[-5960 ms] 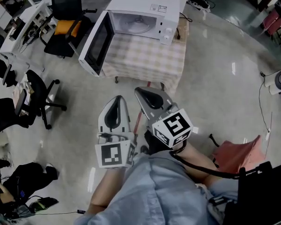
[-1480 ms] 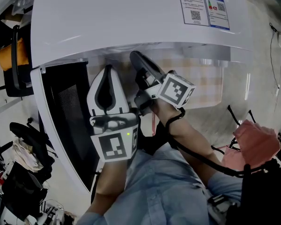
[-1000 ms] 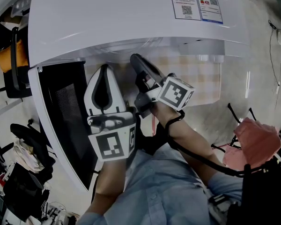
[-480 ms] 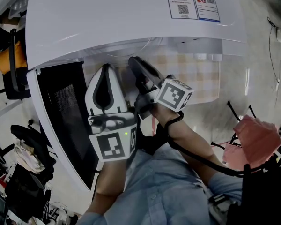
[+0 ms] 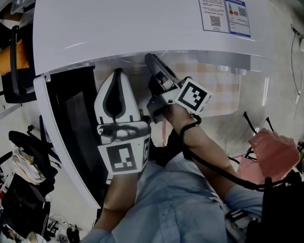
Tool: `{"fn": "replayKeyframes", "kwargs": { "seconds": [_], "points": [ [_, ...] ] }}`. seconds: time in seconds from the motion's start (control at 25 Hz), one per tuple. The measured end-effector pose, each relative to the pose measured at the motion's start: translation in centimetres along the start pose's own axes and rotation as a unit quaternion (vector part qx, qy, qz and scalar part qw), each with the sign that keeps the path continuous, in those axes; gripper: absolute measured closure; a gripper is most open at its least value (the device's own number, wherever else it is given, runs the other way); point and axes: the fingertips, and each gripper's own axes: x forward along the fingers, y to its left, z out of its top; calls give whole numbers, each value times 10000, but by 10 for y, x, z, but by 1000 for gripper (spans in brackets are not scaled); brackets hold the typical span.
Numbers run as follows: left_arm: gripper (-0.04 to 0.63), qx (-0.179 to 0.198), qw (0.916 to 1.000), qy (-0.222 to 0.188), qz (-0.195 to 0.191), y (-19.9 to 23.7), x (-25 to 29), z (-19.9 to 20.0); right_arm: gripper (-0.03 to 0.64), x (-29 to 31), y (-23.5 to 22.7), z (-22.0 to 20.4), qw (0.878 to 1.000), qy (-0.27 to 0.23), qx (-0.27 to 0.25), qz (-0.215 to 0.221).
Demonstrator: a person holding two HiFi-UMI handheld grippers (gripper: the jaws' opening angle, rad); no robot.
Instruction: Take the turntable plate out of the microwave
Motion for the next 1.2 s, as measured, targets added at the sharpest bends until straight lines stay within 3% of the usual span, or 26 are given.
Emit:
{"fn": "replayKeyframes", "kwargs": {
  "seconds": [0.36, 1.2],
  "points": [
    [588, -28, 10000, -13, 18, 4, 0, 1, 541, -1, 1, 0, 9999, -55, -74, -47],
    [589, 59, 9999, -10, -84, -9, -8, 2, 543, -27, 0, -16, 9999, -86, 61, -33]
  ]
}}
